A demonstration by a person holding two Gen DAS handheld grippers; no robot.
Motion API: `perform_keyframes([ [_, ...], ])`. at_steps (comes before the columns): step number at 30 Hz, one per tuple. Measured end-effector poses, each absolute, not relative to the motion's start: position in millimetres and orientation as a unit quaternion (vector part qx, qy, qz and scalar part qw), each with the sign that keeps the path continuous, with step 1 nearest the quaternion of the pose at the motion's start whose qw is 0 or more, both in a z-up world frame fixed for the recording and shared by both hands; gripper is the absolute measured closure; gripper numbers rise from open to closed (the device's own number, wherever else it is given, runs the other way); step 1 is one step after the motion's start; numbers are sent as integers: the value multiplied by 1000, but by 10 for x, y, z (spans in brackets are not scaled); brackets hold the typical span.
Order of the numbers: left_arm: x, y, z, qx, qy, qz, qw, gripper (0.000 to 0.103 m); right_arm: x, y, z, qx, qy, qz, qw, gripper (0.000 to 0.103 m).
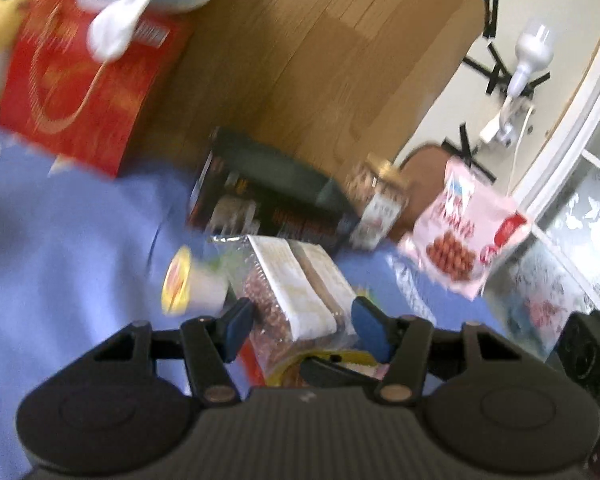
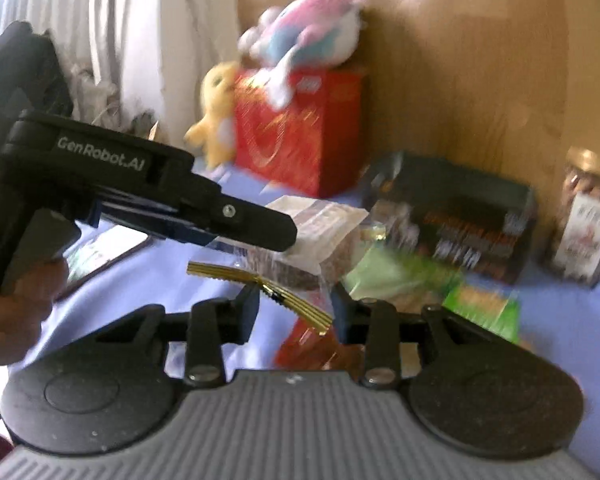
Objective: Organize snacks
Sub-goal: 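Grasp the green cracker packet with the left tool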
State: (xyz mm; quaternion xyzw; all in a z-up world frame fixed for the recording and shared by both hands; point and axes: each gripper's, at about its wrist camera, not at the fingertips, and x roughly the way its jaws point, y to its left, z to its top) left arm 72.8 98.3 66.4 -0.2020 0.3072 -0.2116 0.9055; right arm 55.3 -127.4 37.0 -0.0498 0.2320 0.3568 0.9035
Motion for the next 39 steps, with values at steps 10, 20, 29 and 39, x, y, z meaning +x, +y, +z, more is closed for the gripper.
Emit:
perform_keyframes([
  [10, 2106, 599, 849, -223, 278, -199, 913, 48, 1782, -1441, 654, 16, 238, 286, 928, 62],
  [20, 2203, 434, 627, -217, 288, -188, 913, 47, 1944, -1716, 506, 64, 256, 256, 930, 60],
  [29, 1347, 400, 393, -221, 325, -268, 879, 47, 1246, -2288, 186, 131, 285, 220, 924, 49],
  [39, 1003, 602, 58, -253, 375, -260, 853, 45, 738, -1960, 87, 97, 303, 273, 908, 71],
])
